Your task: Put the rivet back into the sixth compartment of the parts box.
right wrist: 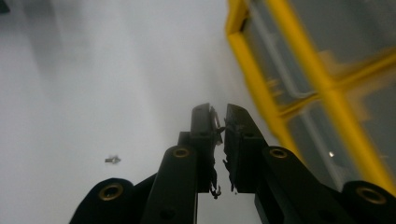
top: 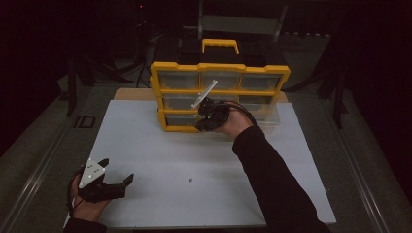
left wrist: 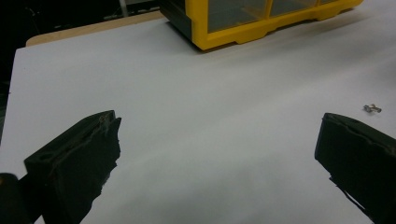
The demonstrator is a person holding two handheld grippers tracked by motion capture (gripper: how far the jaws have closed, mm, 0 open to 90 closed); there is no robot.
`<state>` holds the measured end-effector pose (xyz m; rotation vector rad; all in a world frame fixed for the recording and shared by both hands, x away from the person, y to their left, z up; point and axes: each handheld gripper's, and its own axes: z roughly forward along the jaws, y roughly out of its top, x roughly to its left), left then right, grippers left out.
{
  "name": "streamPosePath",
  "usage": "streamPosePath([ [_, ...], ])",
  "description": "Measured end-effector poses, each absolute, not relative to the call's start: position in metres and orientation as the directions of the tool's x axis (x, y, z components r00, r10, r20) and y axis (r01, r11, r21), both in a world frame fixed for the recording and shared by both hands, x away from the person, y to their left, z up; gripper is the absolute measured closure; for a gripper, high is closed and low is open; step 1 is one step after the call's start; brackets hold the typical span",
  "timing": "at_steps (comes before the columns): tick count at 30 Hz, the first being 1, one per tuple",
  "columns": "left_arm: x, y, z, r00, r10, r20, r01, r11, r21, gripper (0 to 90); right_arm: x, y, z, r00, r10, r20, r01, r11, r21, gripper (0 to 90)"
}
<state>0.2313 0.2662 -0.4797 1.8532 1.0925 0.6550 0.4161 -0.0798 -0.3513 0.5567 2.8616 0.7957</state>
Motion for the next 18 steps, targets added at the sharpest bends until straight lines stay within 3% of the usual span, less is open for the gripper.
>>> streamPosePath([
  [18,0.231,0.266,-0.480,0.476,0.879,0.010,0.425,-0.239,0.873,0.8,0.427,-0.150,-0.297,-0.864,0.497,-0.083,0.352,0.713,0.606,81.7],
])
